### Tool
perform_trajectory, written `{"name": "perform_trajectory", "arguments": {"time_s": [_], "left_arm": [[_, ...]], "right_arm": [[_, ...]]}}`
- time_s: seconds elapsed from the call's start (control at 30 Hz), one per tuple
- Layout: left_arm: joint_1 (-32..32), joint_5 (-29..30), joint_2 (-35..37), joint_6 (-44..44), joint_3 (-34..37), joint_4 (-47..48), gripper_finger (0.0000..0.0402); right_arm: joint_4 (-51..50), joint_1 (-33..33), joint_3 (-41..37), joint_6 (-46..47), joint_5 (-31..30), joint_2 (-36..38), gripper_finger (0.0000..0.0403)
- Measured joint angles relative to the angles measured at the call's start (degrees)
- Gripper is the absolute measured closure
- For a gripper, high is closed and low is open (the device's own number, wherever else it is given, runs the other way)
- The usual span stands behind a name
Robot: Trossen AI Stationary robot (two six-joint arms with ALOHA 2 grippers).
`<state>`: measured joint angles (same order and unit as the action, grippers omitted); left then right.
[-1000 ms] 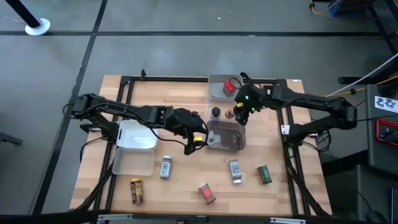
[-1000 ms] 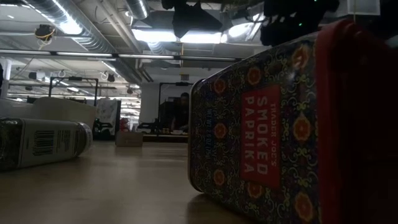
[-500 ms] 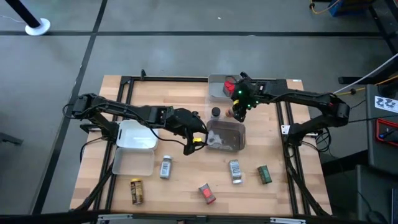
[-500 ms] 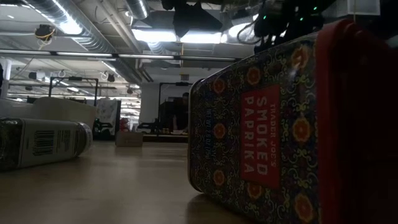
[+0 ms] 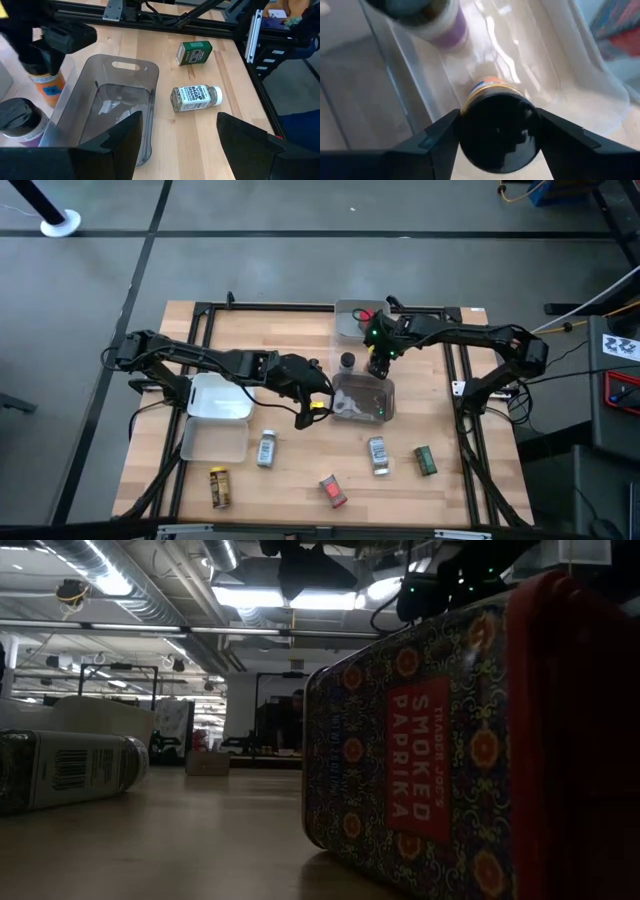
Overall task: Sort spices by type
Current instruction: Put the orange seasoning bottle into the top transparent bin
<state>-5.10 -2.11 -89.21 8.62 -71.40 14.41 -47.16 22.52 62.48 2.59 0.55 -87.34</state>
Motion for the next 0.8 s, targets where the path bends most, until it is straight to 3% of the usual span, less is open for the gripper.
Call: {"name": "perform_trajectory", "arguments": {"time_s": [0.33, 0.8], "left_arm": [[0.0, 1.7, 0.0, 1.0, 0.0, 0.0, 0.0162], [0.7, 2.3, 0.2, 2.8, 0.0, 0.0, 0.0162]], "right_arm": [[0.1, 0.0, 0.5, 1.4, -2.9, -0.1, 0.0119], [-5.1, 0.0, 3.7, 0.1, -1.0, -0.1, 0.0118]]}}
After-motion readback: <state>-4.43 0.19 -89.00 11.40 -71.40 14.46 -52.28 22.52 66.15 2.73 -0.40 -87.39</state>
